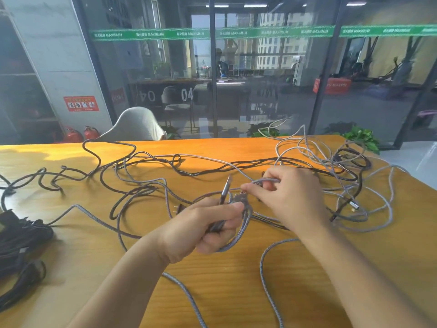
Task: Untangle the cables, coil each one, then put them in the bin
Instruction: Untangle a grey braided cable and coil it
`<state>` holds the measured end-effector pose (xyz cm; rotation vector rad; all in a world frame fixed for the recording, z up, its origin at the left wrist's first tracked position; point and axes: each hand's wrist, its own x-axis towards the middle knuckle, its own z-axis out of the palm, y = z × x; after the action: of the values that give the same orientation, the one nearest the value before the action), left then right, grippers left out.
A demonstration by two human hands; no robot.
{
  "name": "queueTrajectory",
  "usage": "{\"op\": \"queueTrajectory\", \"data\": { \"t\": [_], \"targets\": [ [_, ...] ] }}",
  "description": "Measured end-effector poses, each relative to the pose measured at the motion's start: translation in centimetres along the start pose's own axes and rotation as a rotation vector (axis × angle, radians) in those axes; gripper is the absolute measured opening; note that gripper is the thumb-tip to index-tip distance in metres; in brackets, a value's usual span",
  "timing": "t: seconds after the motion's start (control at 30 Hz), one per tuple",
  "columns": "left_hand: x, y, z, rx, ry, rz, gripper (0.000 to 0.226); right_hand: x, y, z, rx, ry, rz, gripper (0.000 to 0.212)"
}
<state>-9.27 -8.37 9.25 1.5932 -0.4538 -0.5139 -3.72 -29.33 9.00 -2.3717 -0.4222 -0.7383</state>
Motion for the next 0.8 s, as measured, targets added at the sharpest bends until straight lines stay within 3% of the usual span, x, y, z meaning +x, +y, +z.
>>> {"op": "queueTrajectory", "data": {
  "t": [0.1,0.3,0.4,0.57,0.7,0.8],
  "targets": [
    [0.5,-0.6,0.3,0.127,0.105,0.003,0.043,-0.7,-1.2,0.5,0.268,-0.037,-0.04,0.042],
    [1.5,-1.7,0.4,0.116,0.342,0.067,0.057,-1.1,-1.8,1.2,0.415,-0.208,-0.012,0.028],
    [1.8,-1.9,0.6,0.081,0.425,0.102,0.059,-1.4,-2.4,0.8,0.419,-0.241,-0.002,0.034],
    [2.0,-2.1,0.5,0.055,0.577,0.13,0.055,-1.5,-2.8,-0.2,0.428,-0.155,0.064,0.009],
    [2.0,-1.9,0.7,-0.017,0.639,0.145,0.051,-1.4,-2.6,-0.5,0.28,-0.266,0.027,0.029],
    [1.8,-1.7,0.4,-0.139,0.712,0.139,0.047,-2.0,-3.4,0.2,0.231,-0.322,-0.129,0.03]
  ]
}}
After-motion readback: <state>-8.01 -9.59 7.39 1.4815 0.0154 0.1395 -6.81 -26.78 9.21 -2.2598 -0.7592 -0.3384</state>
